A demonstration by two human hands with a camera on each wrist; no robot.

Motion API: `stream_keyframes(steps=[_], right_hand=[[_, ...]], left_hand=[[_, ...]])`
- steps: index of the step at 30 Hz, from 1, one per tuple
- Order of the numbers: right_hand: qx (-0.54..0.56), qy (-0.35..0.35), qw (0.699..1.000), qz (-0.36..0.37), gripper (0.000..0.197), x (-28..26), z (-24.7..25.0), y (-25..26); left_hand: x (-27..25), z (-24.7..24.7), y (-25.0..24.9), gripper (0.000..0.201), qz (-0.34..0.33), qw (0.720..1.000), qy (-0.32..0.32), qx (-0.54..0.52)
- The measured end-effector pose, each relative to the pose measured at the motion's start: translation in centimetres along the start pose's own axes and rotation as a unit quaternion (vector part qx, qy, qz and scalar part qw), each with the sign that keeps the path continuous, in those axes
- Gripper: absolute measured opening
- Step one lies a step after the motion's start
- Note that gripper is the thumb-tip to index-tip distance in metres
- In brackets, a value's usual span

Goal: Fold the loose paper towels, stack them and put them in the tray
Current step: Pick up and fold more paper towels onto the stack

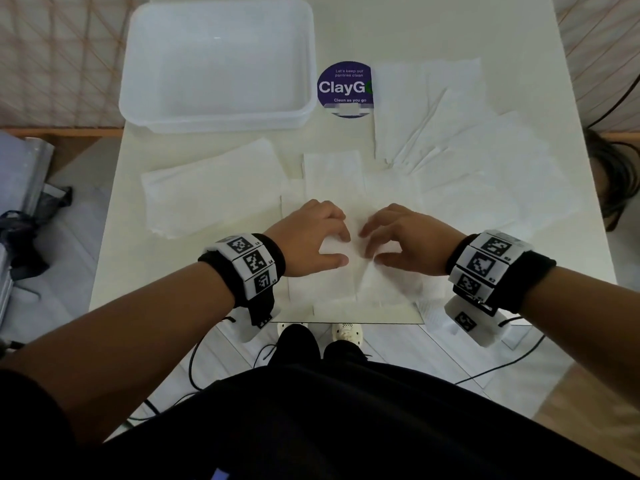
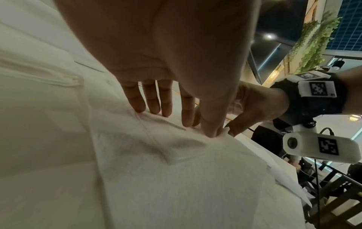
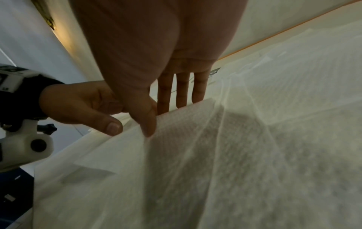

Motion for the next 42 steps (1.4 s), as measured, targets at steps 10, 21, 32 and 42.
stream_keyframes(steps=[10,21,32,42], right_hand=[[0.073,-0.017,0.996,-0.047,0.013,1.3,1.5,0.2],[0.093,-0.017,0.994,-0.062,0.007,1.5,3.5,-0.1],[0.158,-0.145,0.974,-0.076,0.017,2.9,7.5,0.2],[0.241,-0.135,0.948,-0.158,0.015,2.4,8.2,-3.6]], left_hand=[[0.2,0.5,-1.9,0.039,0.009,1.0,-0.02,-0.02],[-0.2,1.5,-2.2,0.043,0.032,0.994,-0.07,-0.079],[-1.9,9.7,-2.4,0.02,-0.01,0.95,-0.269,-0.158],[-3.6,11.9,4.3,0.029,0.086,0.902,-0.336,-0.258]])
Point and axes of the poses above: each hand's wrist, its own x-axis towards the middle knuckle, its own z-axis out of the back of the hand, y = z × x, the point moved 8 cm from there along x, towards the middle knuckle, and after that the axes turned 11 degrees about -x, right-handed, at the moved point
